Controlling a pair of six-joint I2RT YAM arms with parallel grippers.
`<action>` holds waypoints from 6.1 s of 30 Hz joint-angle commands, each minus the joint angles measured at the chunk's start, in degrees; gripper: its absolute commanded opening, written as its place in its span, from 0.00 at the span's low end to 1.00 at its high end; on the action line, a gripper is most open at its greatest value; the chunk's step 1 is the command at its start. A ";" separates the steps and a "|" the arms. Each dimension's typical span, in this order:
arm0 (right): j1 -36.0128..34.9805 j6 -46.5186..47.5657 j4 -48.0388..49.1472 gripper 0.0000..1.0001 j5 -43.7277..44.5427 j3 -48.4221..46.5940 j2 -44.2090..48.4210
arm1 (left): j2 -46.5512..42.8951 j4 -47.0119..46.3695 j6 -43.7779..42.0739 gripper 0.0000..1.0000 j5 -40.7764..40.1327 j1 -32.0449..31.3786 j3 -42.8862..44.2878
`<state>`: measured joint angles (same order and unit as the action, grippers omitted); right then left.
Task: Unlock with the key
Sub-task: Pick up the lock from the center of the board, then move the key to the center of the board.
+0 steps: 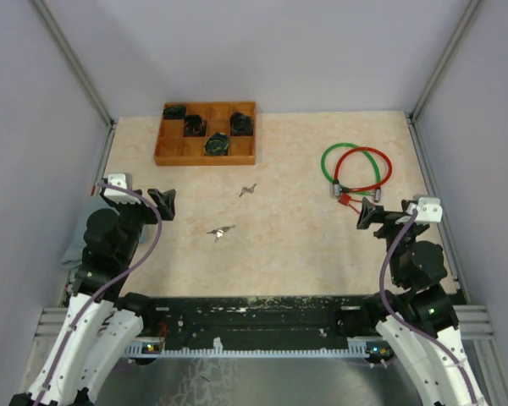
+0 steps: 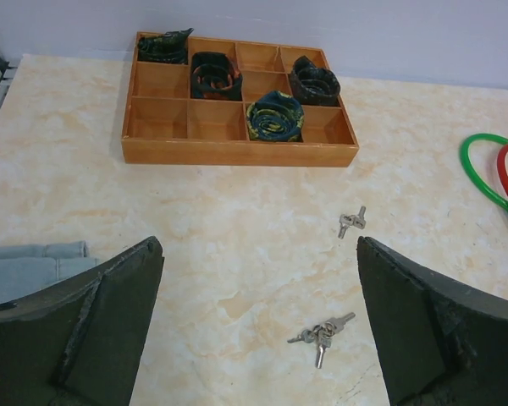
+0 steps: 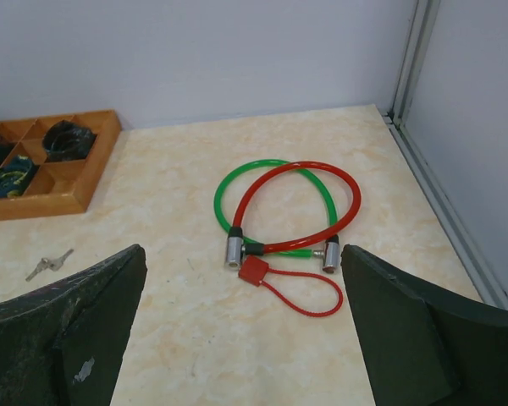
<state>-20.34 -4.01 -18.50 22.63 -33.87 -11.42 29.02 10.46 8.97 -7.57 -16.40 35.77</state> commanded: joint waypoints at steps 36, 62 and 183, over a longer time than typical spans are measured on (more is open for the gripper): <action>13.96 -23.15 7.97 0.96 -11.42 -7.41 -44.88 | 24.46 7.66 -0.02 1.00 20.01 0.02 10.35; 13.92 -16.23 5.85 0.53 -12.82 -42.24 -97.60 | 24.15 7.56 -0.86 1.00 16.38 0.06 7.95; -28.89 6.47 25.90 0.52 -33.01 -24.83 -82.52 | 20.40 -3.58 17.49 0.00 17.19 9.00 8.70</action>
<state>-48.73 1.15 6.50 -5.10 -52.69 -89.62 50.81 5.54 29.98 13.69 -8.03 43.24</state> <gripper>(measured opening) 0.521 0.204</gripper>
